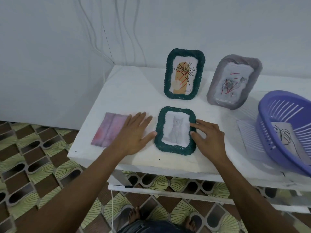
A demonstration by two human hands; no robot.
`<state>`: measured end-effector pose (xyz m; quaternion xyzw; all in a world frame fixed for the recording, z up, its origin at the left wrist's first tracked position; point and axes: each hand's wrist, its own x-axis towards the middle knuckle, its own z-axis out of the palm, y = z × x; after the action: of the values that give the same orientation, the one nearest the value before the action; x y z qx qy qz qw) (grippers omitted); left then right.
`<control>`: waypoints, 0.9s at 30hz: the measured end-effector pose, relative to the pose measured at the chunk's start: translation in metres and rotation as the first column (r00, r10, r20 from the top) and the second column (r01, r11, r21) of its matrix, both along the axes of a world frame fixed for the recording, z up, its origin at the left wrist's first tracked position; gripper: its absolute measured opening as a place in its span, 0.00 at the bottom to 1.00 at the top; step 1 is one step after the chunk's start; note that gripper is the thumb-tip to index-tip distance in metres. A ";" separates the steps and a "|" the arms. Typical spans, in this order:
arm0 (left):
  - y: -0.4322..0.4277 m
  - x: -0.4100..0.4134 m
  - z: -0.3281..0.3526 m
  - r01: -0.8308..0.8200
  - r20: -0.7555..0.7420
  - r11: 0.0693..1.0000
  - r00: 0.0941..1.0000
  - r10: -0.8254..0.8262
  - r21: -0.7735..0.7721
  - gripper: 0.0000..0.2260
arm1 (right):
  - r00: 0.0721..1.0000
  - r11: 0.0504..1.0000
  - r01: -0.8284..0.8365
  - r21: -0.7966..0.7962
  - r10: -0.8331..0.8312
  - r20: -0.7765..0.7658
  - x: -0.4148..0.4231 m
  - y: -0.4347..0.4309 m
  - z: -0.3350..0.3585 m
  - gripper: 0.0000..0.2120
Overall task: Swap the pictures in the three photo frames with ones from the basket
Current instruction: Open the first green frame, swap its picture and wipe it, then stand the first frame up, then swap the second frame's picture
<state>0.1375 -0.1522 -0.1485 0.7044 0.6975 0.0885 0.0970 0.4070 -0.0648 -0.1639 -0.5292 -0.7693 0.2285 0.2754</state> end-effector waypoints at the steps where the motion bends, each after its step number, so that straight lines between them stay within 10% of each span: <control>1: 0.008 0.011 -0.002 0.006 0.083 1.000 0.997 -0.004 -0.026 0.35 | 1.000 1.000 0.009 -0.014 -0.009 0.001 -0.002 -0.001 0.002 0.14; 7: 0.023 0.056 -0.006 -0.146 0.524 0.981 0.850 0.058 0.129 0.23 | 0.989 0.992 0.061 -0.113 -0.076 -0.126 -0.015 -0.002 0.011 0.14; 14: 0.031 0.017 0.042 -0.350 0.924 0.937 0.358 0.133 0.001 0.16 | 0.731 0.897 -0.140 -0.420 -0.192 -0.654 -0.050 0.013 0.052 0.15; 27: 0.083 -0.091 0.079 -0.215 0.978 0.977 0.207 0.033 0.013 0.22 | 0.658 0.916 -0.306 -0.261 0.005 -0.753 -0.159 0.075 0.088 0.14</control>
<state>0.0464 -0.0688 -0.0692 0.4408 0.5291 0.5669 0.4521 0.2479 0.0103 -0.0757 -0.3635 -0.5782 0.5846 0.4379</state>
